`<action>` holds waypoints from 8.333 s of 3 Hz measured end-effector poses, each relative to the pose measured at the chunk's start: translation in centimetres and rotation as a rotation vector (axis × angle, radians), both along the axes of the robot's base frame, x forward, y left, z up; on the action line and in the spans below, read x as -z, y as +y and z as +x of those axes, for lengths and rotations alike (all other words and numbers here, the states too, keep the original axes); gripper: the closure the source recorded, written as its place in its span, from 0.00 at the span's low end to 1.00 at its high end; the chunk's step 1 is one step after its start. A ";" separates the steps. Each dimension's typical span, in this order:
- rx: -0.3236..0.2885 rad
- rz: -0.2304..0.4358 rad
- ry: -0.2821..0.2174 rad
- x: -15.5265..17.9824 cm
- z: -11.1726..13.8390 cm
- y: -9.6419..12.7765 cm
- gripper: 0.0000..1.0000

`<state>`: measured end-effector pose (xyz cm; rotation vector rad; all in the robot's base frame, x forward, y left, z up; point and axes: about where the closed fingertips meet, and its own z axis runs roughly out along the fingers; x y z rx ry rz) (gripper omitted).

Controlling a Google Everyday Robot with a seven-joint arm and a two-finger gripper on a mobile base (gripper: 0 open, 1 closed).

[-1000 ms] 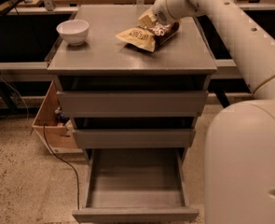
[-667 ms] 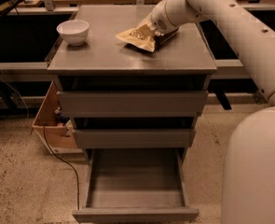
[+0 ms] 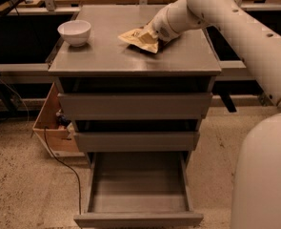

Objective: Place brown chip bag into bottom drawer

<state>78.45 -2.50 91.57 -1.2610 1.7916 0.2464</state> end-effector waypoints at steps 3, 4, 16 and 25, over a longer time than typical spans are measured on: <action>0.027 0.045 -0.012 1.3 4.4 -0.7 0.00; 0.062 0.106 0.007 2.2 6.7 -1.3 0.00; 0.029 0.356 -0.005 0.7 -21.0 -5.9 1.00; -0.065 0.311 0.357 24.9 -27.4 -10.5 1.00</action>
Offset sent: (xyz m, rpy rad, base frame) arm 0.0412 -0.0147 -0.0009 0.0180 -0.0472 -0.0255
